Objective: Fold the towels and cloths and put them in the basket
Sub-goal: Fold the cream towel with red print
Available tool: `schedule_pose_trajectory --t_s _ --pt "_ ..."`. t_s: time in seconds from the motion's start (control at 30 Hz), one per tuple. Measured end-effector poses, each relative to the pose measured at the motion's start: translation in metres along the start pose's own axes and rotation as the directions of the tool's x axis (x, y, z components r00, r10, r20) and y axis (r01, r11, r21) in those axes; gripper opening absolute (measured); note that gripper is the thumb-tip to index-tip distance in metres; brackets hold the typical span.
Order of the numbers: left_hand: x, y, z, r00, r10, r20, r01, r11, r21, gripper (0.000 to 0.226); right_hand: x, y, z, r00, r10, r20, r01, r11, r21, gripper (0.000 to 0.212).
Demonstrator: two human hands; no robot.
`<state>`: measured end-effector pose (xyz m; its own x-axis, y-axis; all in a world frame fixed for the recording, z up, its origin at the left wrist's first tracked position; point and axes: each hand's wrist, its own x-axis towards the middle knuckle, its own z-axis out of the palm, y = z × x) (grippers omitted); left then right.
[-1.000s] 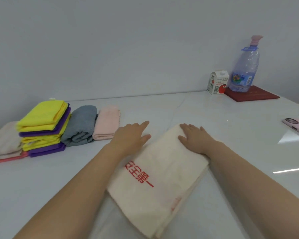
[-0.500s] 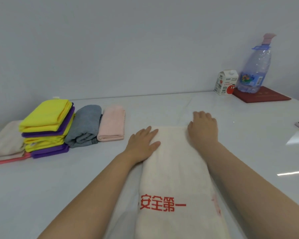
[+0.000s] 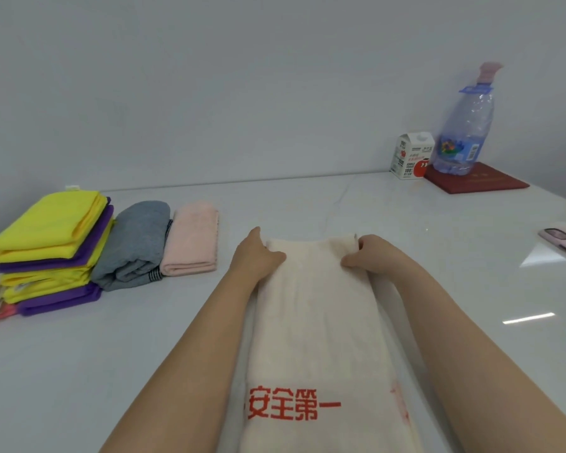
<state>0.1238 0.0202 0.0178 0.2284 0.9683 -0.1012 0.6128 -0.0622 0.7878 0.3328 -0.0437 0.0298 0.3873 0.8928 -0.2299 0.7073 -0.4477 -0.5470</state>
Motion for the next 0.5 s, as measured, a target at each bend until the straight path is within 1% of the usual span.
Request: schedule_pose_trajectory --t_s 0.1,0.13,0.2,0.23,0.27,0.33,0.37,0.43,0.47,0.5 --pt "0.006 -0.003 -0.008 0.999 -0.054 -0.007 0.051 0.98 -0.192 0.084 0.004 -0.005 -0.006 0.999 -0.016 0.042 0.008 0.98 0.201 0.02" --pt "0.009 -0.006 -0.011 0.996 -0.084 0.006 0.083 0.959 -0.271 0.083 0.006 -0.005 -0.008 0.997 -0.007 0.08 -0.018 0.952 0.307 0.019" --pt "0.014 -0.011 -0.016 0.985 -0.153 0.077 0.172 0.877 -0.45 0.082 0.008 0.0 -0.012 0.981 0.012 0.193 -0.108 0.865 0.491 0.025" --pt "0.013 -0.012 -0.019 0.978 -0.176 0.111 0.208 0.839 -0.502 0.08 0.007 0.003 -0.014 0.972 0.007 0.234 -0.136 0.829 0.543 0.027" --pt "0.013 -0.013 -0.02 0.973 -0.191 0.128 0.229 0.823 -0.52 0.076 0.008 0.006 -0.016 0.966 -0.009 0.26 -0.149 0.802 0.579 0.024" --pt "0.012 -0.012 -0.02 0.972 -0.185 0.146 0.235 0.816 -0.529 0.061 0.007 0.012 -0.02 0.958 -0.039 0.285 -0.15 0.777 0.612 0.014" --pt "0.011 -0.011 -0.019 0.974 -0.161 0.158 0.221 0.824 -0.521 0.049 0.006 0.013 -0.024 0.956 -0.053 0.289 -0.14 0.783 0.606 0.012" --pt "0.008 -0.008 -0.017 0.979 -0.128 0.156 0.187 0.864 -0.467 0.025 0.003 0.015 -0.03 0.96 -0.05 0.274 -0.113 0.83 0.546 0.012" --pt "0.008 -0.007 -0.017 0.985 -0.121 0.125 0.164 0.891 -0.424 0.015 0.002 0.014 -0.033 0.968 -0.029 0.249 -0.102 0.861 0.498 0.01" --pt "0.008 -0.006 -0.017 0.991 -0.113 0.076 0.134 0.913 -0.385 0.011 0.0 0.014 -0.035 0.978 -0.014 0.206 -0.083 0.887 0.455 0.011"
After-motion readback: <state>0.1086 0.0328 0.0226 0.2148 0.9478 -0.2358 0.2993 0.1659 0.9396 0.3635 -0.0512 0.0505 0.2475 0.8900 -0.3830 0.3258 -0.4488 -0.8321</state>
